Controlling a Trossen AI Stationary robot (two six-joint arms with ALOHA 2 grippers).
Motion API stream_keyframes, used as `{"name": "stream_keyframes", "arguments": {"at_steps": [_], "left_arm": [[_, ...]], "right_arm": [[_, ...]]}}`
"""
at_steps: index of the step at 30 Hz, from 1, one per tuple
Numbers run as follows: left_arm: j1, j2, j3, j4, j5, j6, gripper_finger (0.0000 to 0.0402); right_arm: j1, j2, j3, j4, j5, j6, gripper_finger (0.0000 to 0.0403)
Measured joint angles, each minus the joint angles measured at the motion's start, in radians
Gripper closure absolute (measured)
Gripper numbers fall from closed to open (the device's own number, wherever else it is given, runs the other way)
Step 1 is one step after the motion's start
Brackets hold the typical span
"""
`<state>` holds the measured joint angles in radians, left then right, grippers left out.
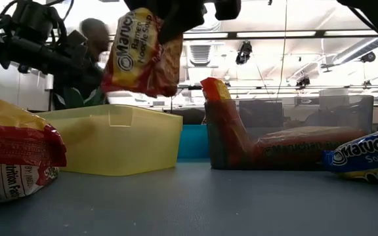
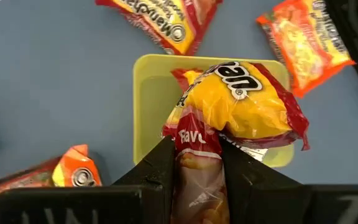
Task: Sort Maruchan noodles
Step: Put the red noodle pack into the yellow bin, then stack the orange noodle pack on top of the orange noodle pack in the black bin
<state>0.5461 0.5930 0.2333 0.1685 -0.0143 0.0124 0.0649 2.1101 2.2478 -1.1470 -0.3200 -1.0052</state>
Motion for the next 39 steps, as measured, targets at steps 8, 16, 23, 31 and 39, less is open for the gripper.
{"name": "stream_keyframes", "arguments": {"at_steps": [8,16,23,31,39], "left_arm": [[0.0,0.0,0.0,0.0,0.0,0.0,0.0402],[0.0,0.001,0.0,0.001,-0.001,0.004,0.0402],[0.0,0.002,0.0,0.003,-0.001,0.009,0.0402],[0.0,0.014,0.0,0.001,-0.002,0.015,0.0402],[0.0,0.027,0.0,0.001,-0.002,0.026,0.0402]], "right_arm": [[0.006,0.001,-0.055,0.009,0.007,-0.018,0.0327],[0.026,0.002,-0.111,0.093,0.007,-0.157,0.0327],[0.029,0.002,-0.137,0.134,0.009,-0.149,0.0315],[0.029,0.002,-0.142,0.14,0.033,-0.13,0.0281],[0.029,0.002,-0.143,0.156,0.034,-0.129,0.0241]]}}
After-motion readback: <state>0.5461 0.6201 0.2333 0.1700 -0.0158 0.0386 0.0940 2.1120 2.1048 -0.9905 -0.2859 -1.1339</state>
